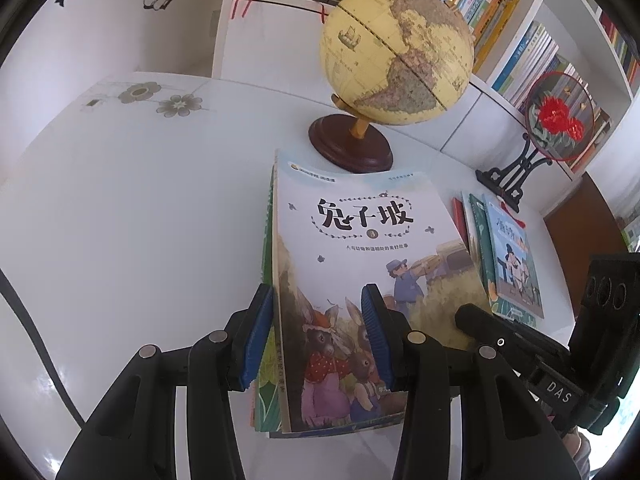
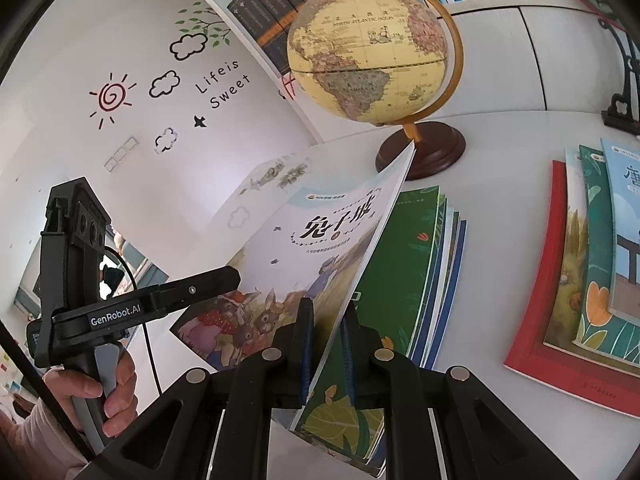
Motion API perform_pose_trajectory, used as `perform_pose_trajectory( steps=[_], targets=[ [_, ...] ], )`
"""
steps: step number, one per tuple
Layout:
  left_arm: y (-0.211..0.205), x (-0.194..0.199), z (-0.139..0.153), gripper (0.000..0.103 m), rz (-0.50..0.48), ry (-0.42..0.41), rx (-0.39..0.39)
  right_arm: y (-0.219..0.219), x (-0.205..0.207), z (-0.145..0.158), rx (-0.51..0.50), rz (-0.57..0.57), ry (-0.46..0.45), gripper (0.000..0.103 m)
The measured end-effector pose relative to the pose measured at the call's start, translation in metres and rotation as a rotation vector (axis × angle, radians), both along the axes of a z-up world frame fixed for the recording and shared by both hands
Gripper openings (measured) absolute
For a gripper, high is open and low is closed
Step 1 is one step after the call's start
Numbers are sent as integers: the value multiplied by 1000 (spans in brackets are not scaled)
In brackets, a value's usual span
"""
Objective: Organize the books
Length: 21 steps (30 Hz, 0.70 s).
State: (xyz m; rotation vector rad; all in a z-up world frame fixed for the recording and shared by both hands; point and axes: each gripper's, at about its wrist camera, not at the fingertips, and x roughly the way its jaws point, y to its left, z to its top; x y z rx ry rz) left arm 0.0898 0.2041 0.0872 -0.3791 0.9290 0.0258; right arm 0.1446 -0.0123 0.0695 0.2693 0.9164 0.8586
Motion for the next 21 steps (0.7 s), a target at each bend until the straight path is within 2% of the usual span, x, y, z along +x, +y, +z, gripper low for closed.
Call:
perform_pose_trajectory(
  steps=[12,21],
  targets=[
    [-2,-3,-8,41,-11,26,13,1,-1,-9,-8,-15,34,13],
    [-3,-4,-22,41,-5,78,36,4,1,-20,-24,-13,63,13]
  ],
)
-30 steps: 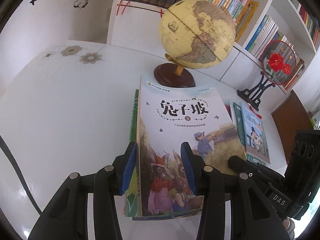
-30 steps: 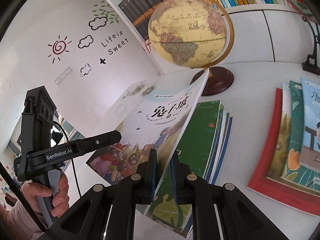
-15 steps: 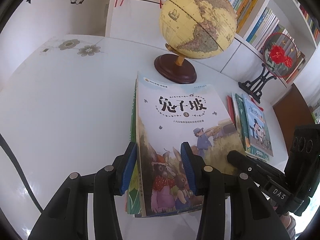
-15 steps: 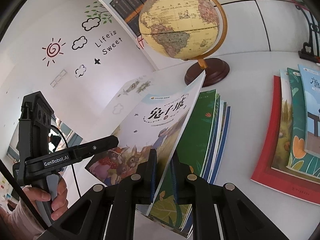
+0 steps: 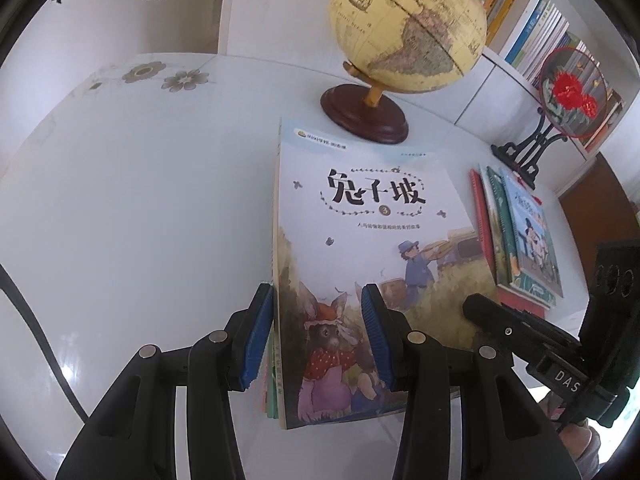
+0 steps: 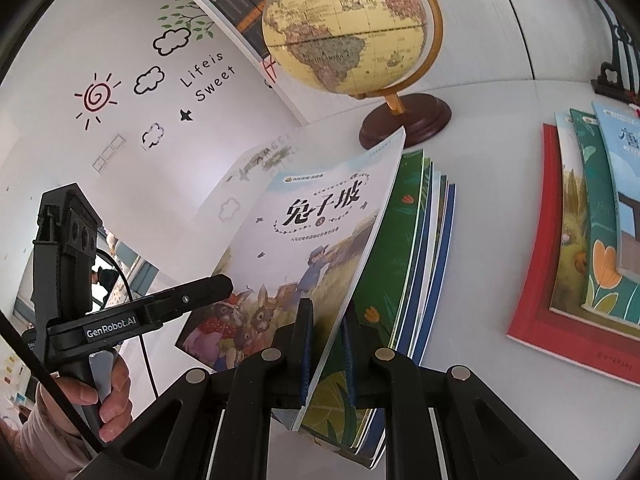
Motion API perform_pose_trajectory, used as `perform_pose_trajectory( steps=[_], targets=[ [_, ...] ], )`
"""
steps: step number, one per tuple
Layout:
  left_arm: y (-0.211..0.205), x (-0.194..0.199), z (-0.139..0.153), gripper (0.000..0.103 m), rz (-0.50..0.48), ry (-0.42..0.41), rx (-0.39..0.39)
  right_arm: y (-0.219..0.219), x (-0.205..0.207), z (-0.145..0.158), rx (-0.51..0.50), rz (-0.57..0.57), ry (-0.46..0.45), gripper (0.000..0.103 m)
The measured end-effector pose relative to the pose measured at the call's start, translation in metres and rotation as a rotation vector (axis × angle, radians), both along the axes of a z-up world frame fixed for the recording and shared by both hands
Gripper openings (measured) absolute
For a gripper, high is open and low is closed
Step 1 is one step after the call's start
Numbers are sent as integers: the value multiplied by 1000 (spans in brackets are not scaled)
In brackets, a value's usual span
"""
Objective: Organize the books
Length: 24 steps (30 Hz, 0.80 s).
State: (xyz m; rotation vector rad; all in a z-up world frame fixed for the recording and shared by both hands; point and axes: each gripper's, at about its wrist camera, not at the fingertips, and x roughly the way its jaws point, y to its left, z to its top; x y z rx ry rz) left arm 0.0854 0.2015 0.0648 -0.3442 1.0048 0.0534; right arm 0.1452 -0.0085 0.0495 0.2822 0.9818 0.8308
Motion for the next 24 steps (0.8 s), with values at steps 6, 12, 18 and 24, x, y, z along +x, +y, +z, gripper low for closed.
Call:
perform_pose_trajectory(
  steps=[6,12,18,24],
  targets=[
    [-1,1,-4,41,-2,26,15,-4,0,-7,16,-13,23,14],
    [-3,4,-8,43,-3,51,27,-7,0,-10,34,-27,45,16],
    [-5,5,-10,44,-1,64,45,-8,-3,-11,30,-28,47,16],
    [-5,7,-14,52,-2,89,18,-10,0,-12,41,-61,77,18]
  ],
)
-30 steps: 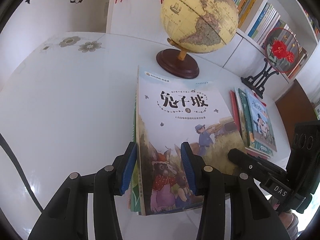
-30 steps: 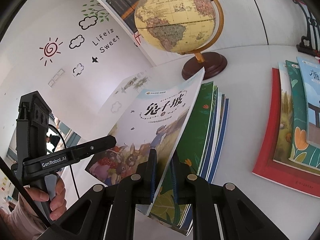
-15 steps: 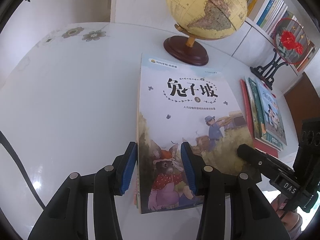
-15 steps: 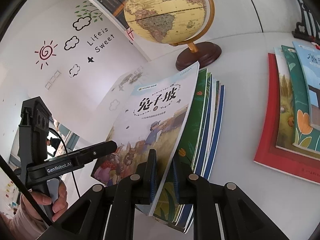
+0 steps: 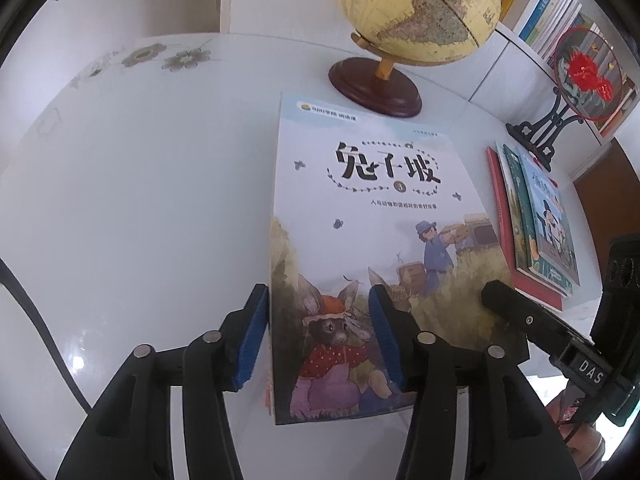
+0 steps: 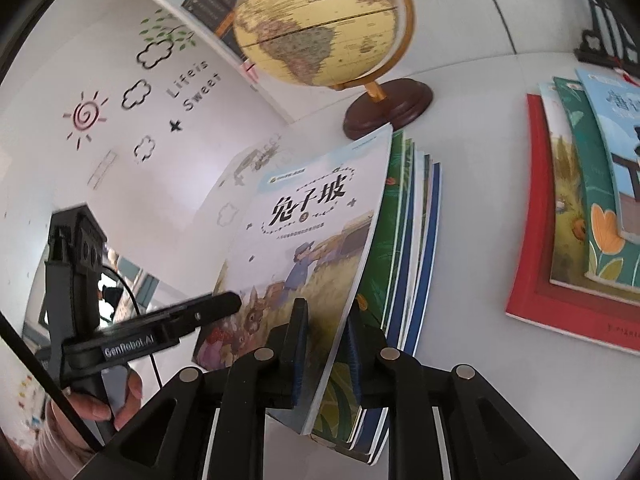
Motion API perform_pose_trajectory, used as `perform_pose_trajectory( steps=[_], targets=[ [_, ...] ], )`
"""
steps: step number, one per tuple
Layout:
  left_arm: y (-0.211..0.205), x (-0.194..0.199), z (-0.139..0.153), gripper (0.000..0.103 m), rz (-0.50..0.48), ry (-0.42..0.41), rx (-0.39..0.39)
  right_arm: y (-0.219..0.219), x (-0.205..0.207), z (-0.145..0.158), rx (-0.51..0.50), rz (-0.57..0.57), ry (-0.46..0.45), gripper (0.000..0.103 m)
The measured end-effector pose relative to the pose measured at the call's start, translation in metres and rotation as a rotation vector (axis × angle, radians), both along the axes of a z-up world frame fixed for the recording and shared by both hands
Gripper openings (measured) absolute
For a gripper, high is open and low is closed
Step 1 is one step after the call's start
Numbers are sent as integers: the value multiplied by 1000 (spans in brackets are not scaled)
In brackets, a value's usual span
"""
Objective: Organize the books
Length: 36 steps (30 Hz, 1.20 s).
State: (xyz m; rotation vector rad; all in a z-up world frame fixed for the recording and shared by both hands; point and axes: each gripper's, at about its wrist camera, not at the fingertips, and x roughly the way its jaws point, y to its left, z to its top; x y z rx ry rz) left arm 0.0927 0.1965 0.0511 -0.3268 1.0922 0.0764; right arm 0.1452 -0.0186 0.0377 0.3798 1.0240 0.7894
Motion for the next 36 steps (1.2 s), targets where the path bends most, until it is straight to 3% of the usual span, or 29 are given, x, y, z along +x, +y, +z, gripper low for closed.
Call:
perform_pose_trajectory(
  steps=[2,6,10,12,19,26,32,36],
  targets=[
    [-1,0,0,69,10,3,-9,-3,2,-2,38,-20,36,23],
    [-3,2,5,71,25,-5,-12,-9,3,-4,131,-39,81,52],
    [-5,5,8,72,42,0,-6,-14,3,0,131,-71,83,61],
    [-7,7,9,78,50,0,-3,-19,4,0,129,-76,86,63],
    [-14,10,14,80,104,-5,5,-56,12,-5,159,-133,115,64],
    [-31,13,40,80,163,-117,58,-100,19,2,188,-188,96,65],
    [-71,28,58,80,113,-177,115,-134,24,21,132,-245,16,65],
    [-103,38,68,80,69,-228,135,-155,25,38,34,-261,-82,65]
  ],
)
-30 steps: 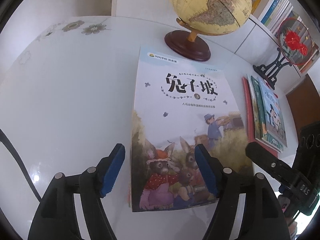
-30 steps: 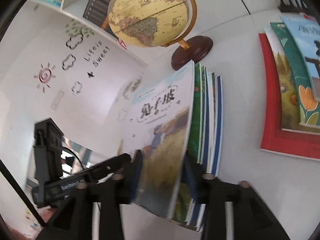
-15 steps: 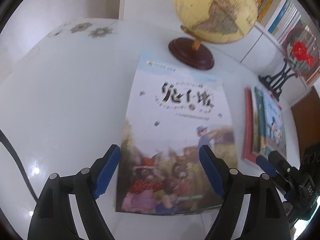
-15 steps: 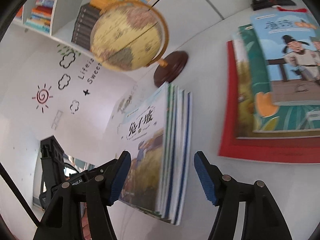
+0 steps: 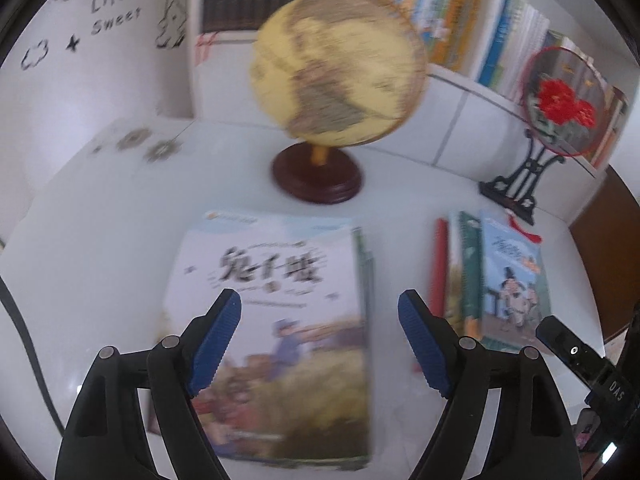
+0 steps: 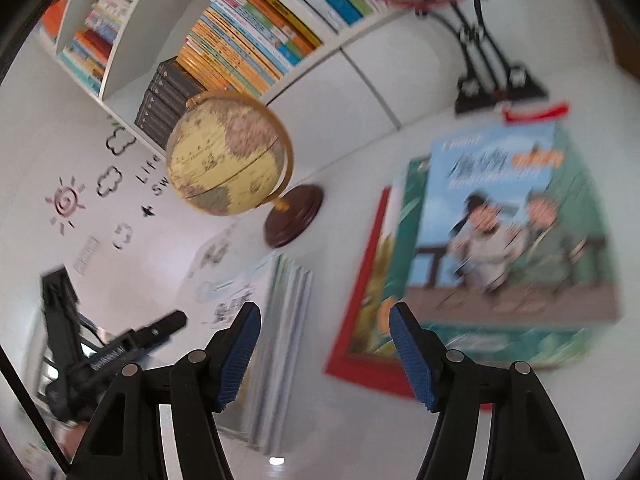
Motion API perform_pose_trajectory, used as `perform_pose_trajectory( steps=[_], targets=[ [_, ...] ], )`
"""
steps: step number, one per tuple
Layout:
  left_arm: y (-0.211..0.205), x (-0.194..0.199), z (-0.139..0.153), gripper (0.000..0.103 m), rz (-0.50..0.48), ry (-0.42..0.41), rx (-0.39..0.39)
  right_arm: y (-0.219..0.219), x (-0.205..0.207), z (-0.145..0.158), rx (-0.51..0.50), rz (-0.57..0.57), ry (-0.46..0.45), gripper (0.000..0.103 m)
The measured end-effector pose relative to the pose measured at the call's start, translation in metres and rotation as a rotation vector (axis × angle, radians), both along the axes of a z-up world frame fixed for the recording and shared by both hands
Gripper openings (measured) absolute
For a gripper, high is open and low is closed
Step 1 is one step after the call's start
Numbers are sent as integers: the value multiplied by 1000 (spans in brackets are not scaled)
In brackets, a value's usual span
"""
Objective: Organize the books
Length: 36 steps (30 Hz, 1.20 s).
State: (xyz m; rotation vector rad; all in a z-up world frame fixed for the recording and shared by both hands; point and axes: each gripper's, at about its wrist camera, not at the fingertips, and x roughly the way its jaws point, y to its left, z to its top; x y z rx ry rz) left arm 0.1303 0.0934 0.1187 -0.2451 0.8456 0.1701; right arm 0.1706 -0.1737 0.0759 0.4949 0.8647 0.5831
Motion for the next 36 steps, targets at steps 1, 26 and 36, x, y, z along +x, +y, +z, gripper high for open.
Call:
perform_pose_trajectory(
  steps=[1,26,36],
  targets=[
    [-9,3,2,80,-13,-12,5,-5,1,4,-30,2,-18,65],
    [-155,41,47,80,-275,-313,153,-76,-9,87,-462,-143,-493,90],
    [-179,84,-3,80,-367,-169,12,-146,14,30,-179,-250,-214,91]
  ],
)
